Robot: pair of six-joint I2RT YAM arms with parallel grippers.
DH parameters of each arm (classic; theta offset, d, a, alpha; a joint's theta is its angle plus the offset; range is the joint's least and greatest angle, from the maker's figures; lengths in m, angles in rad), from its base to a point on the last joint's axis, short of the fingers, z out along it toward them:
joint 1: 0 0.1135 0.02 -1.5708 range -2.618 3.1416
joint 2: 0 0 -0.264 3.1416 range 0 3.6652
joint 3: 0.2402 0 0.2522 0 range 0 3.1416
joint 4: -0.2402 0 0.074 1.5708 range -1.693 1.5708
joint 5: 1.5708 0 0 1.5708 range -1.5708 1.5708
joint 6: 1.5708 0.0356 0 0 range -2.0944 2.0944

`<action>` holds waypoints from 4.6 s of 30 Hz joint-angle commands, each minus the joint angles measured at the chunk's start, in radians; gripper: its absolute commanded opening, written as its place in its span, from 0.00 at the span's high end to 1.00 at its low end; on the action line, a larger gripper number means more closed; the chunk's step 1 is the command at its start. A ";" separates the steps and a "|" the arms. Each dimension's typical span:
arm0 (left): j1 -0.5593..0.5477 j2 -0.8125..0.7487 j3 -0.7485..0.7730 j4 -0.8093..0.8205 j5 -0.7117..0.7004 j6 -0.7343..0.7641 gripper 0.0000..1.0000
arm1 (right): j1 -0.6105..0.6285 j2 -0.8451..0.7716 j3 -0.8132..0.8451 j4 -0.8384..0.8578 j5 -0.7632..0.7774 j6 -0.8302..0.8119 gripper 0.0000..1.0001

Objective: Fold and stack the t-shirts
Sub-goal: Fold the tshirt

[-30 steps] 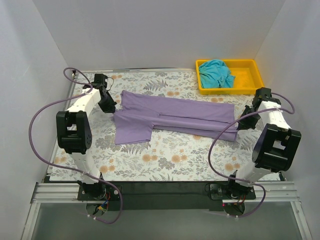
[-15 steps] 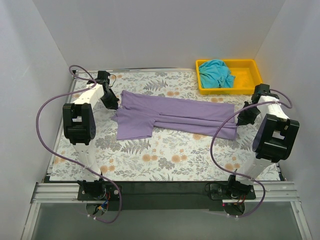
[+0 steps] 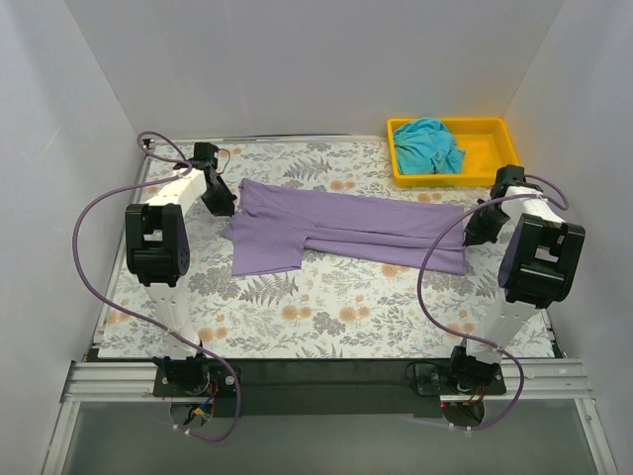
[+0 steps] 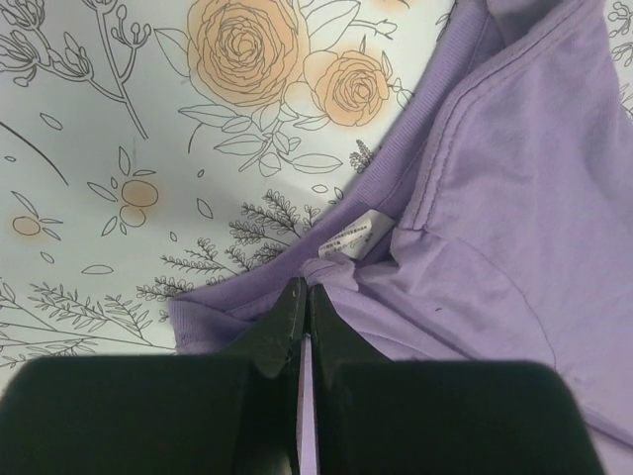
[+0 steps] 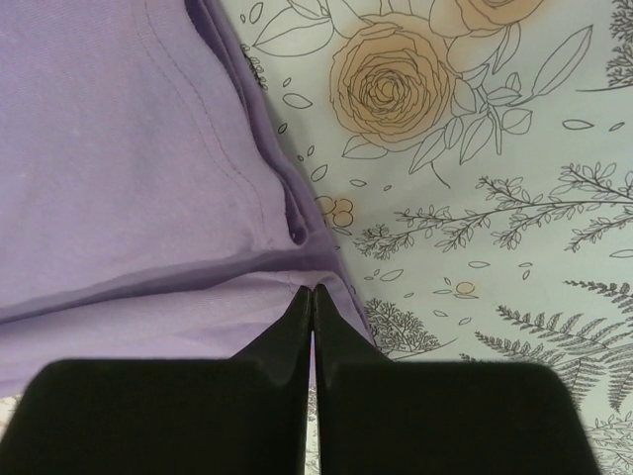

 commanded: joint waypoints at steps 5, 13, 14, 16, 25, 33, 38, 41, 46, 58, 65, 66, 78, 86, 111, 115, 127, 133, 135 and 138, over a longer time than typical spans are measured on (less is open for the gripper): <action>0.010 -0.024 -0.034 0.074 -0.027 -0.004 0.87 | 0.001 0.005 0.041 0.069 0.019 -0.009 0.87; 0.000 -0.172 -0.120 0.091 -0.048 0.035 0.52 | 0.051 -0.112 0.019 0.090 0.003 -0.028 0.63; -0.005 -0.217 -0.137 0.091 -0.053 0.041 0.50 | 0.062 -0.127 0.006 0.092 0.019 -0.031 0.62; -0.023 -0.258 -0.206 0.091 -0.070 0.065 0.47 | 0.096 -0.173 -0.010 0.095 0.028 -0.046 0.61; -0.138 -0.478 -0.514 0.106 -0.106 0.052 0.46 | 0.255 -0.314 -0.112 0.125 0.013 -0.063 0.58; -0.197 -0.452 -0.594 0.127 -0.140 -0.008 0.47 | 0.404 -0.324 -0.159 0.156 -0.033 -0.055 0.57; -0.217 -0.386 -0.598 0.131 -0.168 -0.010 0.51 | 0.446 -0.313 -0.157 0.156 -0.036 -0.059 0.57; -0.226 -0.364 -0.618 0.131 -0.175 -0.027 0.53 | 0.459 -0.315 -0.163 0.158 -0.035 -0.054 0.57; -0.237 -0.343 -0.644 0.135 -0.169 -0.034 0.69 | 0.466 -0.318 -0.172 0.159 -0.032 -0.052 0.57; -0.240 -0.341 -0.453 0.097 -0.146 -0.002 1.00 | 0.464 -0.334 -0.180 0.159 0.002 -0.063 0.57; -0.238 -0.251 -0.175 0.071 -0.140 0.031 1.00 | 0.464 -0.357 -0.186 0.156 0.026 -0.072 0.57; -0.238 -0.210 -0.143 0.071 -0.140 0.035 1.00 | 0.464 -0.359 -0.186 0.158 0.026 -0.077 0.57; -0.231 0.059 0.285 0.084 -0.102 0.039 1.00 | 0.466 -0.364 -0.180 0.159 0.031 -0.115 0.57; -0.230 0.116 0.348 0.166 -0.048 -0.030 1.00 | 0.466 -0.354 -0.177 0.167 0.034 -0.149 0.58; -0.198 0.081 0.167 0.310 -0.051 -0.166 0.59 | 0.473 -0.255 -0.303 0.246 0.075 -0.088 0.61; -0.194 0.007 0.092 0.312 -0.085 -0.128 0.50 | 0.473 -0.239 -0.304 0.269 0.075 -0.065 0.62; -0.154 -0.243 -0.285 0.290 -0.241 -0.057 0.58 | 0.472 -0.187 -0.288 0.300 0.074 -0.048 0.64; -0.089 -0.300 -0.370 0.310 -0.241 -0.018 0.54 | 0.469 -0.177 -0.291 0.308 0.074 -0.054 0.64; -0.079 -0.298 -0.388 0.322 -0.232 -0.004 0.53 | 0.467 -0.173 -0.289 0.308 0.071 -0.055 0.64; -0.079 -0.277 -0.393 0.325 -0.220 0.021 0.52 | 0.467 -0.167 -0.288 0.308 0.069 -0.057 0.64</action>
